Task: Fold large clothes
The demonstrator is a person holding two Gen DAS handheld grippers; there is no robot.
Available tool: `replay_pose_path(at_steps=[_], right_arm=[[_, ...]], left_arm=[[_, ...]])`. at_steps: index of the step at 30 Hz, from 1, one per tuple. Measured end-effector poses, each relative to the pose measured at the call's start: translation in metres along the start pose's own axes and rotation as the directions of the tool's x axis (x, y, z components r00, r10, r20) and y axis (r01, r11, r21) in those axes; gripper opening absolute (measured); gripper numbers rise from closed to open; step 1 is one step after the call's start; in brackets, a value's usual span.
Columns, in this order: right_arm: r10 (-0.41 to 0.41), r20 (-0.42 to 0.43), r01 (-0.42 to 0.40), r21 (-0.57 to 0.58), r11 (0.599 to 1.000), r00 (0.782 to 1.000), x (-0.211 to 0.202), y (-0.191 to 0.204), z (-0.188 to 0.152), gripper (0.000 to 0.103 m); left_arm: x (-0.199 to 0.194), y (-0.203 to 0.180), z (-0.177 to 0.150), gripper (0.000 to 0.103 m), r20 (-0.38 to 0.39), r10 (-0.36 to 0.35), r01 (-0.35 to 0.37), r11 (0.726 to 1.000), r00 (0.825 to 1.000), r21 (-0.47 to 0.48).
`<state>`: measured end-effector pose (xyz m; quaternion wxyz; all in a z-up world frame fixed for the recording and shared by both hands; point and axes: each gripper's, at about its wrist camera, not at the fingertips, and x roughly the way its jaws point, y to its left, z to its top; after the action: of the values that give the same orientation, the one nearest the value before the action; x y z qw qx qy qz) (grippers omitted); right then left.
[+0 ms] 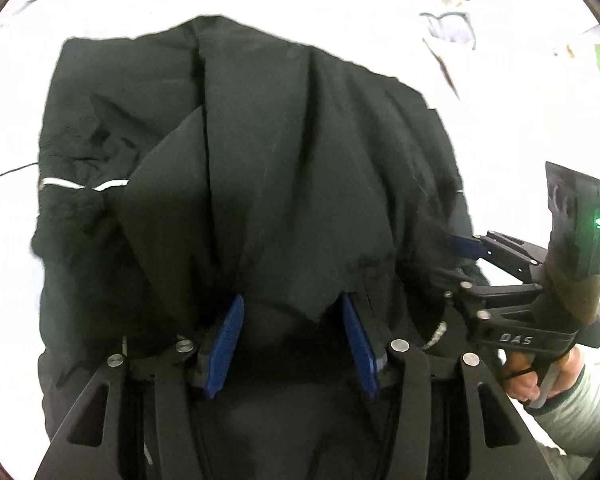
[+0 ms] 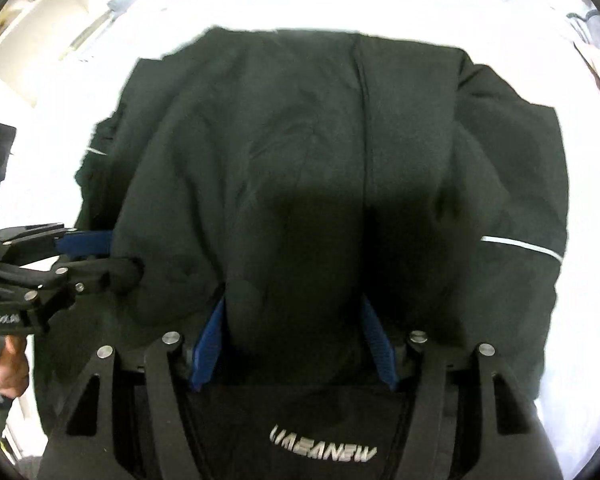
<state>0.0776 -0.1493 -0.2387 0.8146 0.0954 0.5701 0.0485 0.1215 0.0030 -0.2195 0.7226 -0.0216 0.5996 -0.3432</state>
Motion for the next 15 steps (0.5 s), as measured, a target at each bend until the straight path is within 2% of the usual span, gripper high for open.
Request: replay_pose_path(at_steps=[4,6,10,11,12,15], right_arm=[[0.008,0.101,0.002,-0.100,0.995,0.995,-0.045,0.025,-0.008,0.064],[0.004,0.111,0.010,-0.130,0.992,0.994,-0.047,0.034,-0.009,0.064],[-0.034,0.014,0.035,-0.134,0.990,0.999,-0.004,0.033,-0.015,0.064],[-0.075,-0.038,0.070,-0.134,0.989,0.996,0.018,0.028,-0.019,0.064],[-0.081,-0.079,0.071,-0.123,0.990,0.994,0.036,0.019,-0.024,0.065],[-0.058,-0.062,0.053,-0.086,0.995,0.996,0.038,0.015,-0.028,0.066]], left_arm=[[-0.030,-0.003,-0.013,0.052,0.050,-0.107,0.107,0.994,0.993,0.002],[-0.033,-0.007,-0.020,0.053,0.065,-0.135,0.136,0.991,0.989,-0.007],[0.010,0.013,-0.020,0.052,-0.019,-0.040,0.038,0.992,0.999,-0.122],[0.021,0.019,-0.023,0.052,-0.038,-0.035,0.030,0.989,0.999,-0.146],[0.033,0.026,-0.027,0.052,-0.052,-0.047,0.037,0.985,0.998,-0.168],[0.034,0.028,-0.031,0.052,-0.041,-0.053,0.044,0.982,0.998,-0.184]])
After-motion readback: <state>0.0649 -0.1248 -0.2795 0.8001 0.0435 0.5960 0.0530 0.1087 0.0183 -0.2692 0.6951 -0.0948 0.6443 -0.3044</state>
